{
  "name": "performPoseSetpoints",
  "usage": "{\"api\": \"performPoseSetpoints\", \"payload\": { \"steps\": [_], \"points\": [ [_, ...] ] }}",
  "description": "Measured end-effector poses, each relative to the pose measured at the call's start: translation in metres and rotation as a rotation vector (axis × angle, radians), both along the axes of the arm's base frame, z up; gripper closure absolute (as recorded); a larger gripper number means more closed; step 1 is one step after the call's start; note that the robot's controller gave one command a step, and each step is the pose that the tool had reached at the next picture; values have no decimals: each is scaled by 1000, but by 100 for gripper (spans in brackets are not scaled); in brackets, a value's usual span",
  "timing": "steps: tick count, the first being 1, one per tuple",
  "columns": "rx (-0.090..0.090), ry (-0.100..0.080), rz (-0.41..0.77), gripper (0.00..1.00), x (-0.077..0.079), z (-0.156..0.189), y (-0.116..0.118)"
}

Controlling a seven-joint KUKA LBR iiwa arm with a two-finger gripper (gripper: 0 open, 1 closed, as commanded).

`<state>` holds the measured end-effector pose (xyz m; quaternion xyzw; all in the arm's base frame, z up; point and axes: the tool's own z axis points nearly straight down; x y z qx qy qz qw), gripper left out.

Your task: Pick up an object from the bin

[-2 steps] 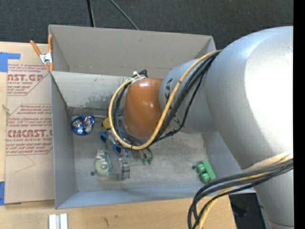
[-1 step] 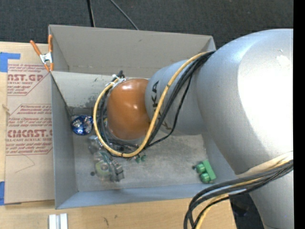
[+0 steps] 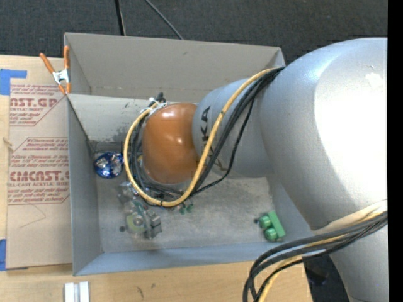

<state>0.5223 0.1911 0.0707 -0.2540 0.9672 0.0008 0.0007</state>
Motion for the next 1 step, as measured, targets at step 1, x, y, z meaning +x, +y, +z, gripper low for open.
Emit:
{"api": "performPoseSetpoints", "payload": {
  "steps": [1],
  "points": [
    [1, -9, 344, 100, -9, 186, 11]
  ]
}}
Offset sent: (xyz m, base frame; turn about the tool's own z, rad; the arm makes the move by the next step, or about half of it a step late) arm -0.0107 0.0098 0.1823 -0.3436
